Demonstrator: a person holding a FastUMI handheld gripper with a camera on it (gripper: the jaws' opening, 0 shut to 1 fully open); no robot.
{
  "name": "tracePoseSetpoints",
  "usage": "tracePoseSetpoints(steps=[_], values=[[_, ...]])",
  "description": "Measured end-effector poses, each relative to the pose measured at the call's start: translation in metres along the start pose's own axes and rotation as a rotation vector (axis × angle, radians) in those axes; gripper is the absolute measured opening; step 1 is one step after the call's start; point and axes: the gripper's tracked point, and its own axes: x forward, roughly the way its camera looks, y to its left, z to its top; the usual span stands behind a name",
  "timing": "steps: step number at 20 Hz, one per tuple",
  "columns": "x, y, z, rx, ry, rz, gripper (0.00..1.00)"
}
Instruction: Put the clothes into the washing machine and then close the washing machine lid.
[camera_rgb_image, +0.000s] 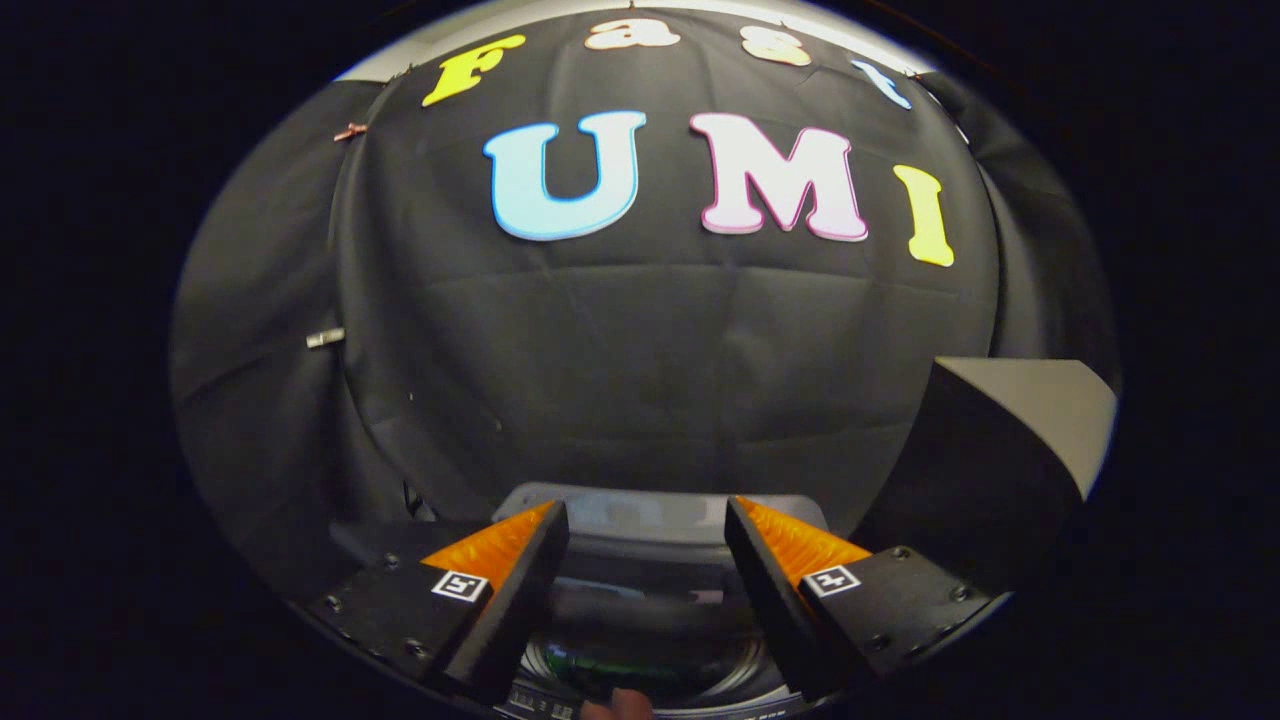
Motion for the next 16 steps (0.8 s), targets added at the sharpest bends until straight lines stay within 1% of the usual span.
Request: tracePoseSetpoints(steps=[4, 7, 10, 12, 16], values=[[-0.007, 0.002, -0.042, 0.028, 0.024, 0.018, 0.99], [-0.013, 0.008, -0.051, 0.01, 0.027, 0.035, 0.99], [-0.024, 0.009, -0.04, -0.001, -0.014, 0.043, 0.99], [-0.036, 0.006, -0.026, -0.022, -0.049, 0.032, 0.99], [-0.07, -0.004, 0.014, -0.059, -0.144, 0.004, 0.99]])
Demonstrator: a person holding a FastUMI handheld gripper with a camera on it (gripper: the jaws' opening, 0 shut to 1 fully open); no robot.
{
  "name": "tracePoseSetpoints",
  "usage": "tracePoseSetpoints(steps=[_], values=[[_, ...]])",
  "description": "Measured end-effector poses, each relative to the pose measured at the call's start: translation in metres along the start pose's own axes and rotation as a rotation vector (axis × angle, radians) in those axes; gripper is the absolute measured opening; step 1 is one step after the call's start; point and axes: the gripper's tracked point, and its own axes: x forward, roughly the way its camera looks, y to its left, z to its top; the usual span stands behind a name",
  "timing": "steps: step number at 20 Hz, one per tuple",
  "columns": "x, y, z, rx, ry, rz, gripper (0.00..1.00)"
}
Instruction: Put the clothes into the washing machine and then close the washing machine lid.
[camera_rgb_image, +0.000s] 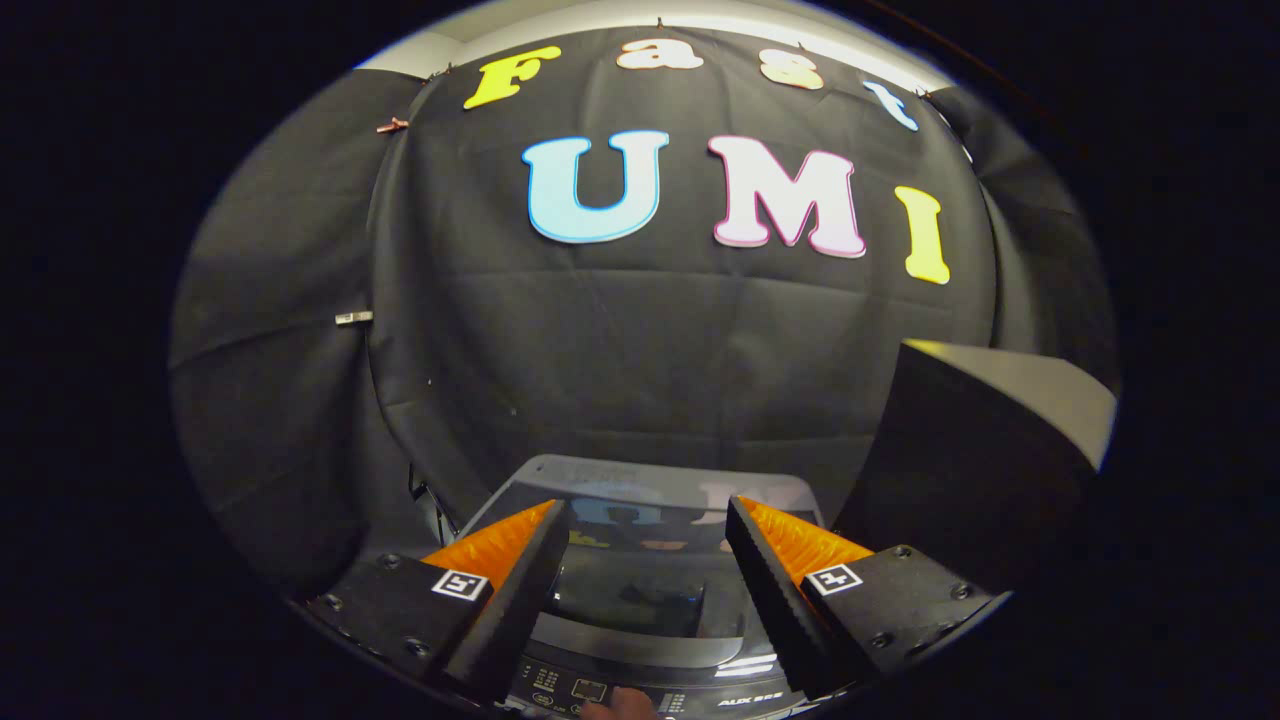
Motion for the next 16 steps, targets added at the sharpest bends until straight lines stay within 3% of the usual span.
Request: tracePoseSetpoints(steps=[9, 16], values=[[-0.084, -0.043, 0.092, -0.043, -0.15, -0.076, 0.98], [-0.153, -0.081, 0.116, -0.066, -0.204, -0.102, 0.98]])
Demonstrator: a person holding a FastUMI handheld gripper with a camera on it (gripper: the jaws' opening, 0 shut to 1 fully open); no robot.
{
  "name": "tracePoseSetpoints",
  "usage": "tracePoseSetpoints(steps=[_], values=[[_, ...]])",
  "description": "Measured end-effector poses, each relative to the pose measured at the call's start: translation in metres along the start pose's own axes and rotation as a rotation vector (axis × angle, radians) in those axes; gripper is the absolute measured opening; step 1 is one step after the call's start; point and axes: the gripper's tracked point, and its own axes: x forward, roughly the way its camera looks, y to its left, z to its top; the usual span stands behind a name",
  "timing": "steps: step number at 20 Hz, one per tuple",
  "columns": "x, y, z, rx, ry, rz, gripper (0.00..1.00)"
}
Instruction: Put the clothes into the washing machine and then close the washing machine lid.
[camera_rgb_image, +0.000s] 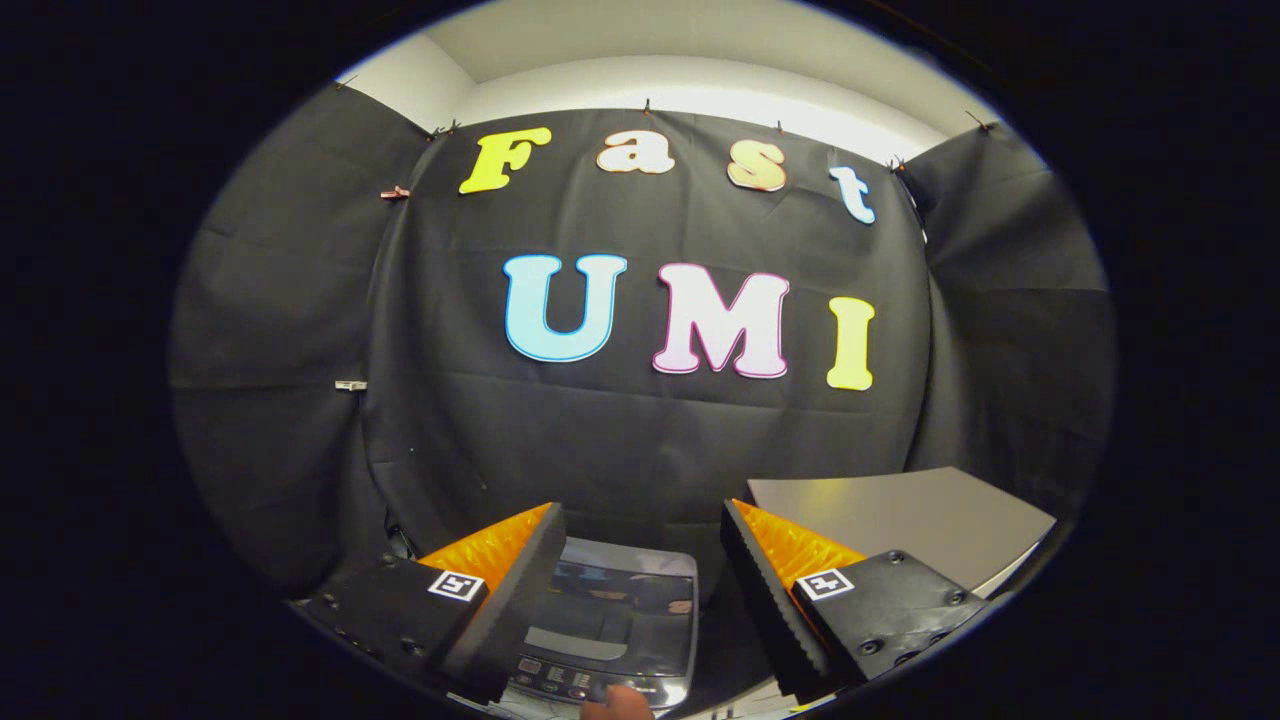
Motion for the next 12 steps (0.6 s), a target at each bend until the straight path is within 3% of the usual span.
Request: tracePoseSetpoints(steps=[12], values=[[-0.127, -0.091, -0.009, 0.084, -0.056, -0.081, 0.98]])
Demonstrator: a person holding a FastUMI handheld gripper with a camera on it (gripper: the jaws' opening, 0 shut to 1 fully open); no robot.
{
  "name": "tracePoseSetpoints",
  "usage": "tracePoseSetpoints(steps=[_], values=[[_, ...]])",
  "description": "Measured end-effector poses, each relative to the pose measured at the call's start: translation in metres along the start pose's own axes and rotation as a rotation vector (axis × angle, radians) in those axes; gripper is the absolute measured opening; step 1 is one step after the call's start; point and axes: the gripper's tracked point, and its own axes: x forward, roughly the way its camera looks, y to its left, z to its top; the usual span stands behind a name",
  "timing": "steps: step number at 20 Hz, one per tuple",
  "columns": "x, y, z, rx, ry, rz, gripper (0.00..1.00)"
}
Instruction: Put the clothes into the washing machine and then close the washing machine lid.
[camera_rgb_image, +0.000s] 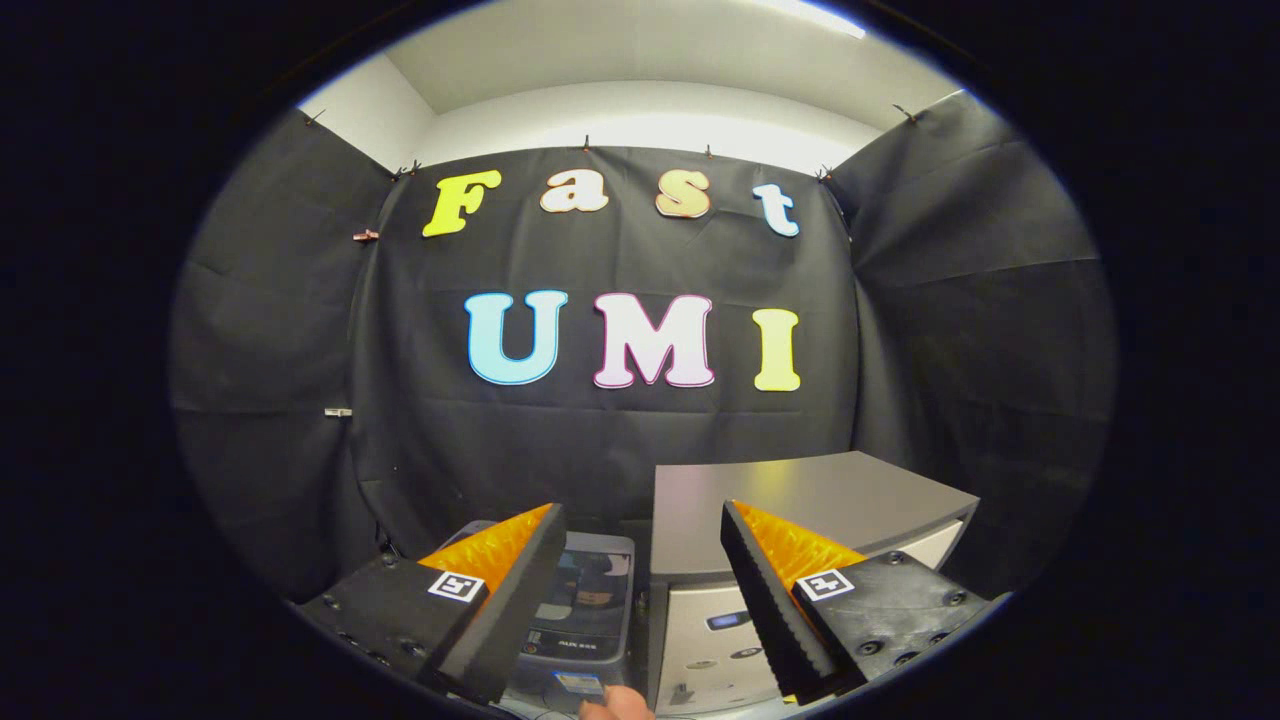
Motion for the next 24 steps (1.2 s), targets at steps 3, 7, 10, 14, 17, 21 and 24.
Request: tracePoseSetpoints(steps=[3, 7, 10, 14, 17, 21, 24], values=[[-0.018, -0.015, 0.004, 0.008, -0.017, -0.025, 0.98], [-0.023, -0.017, -0.004, 0.02, -0.005, -0.039, 0.97], [-0.024, -0.003, -0.005, -0.004, -0.002, -0.018, 0.97], [-0.025, 0.01, -0.003, -0.014, -0.003, 0.003, 0.97], [-0.025, 0.015, -0.001, -0.026, -0.018, 0.01, 0.98], [-0.031, 0.018, 0.003, -0.034, -0.03, 0.011, 0.97], [-0.031, 0.018, 0.003, -0.041, -0.028, 0.007, 0.97]])
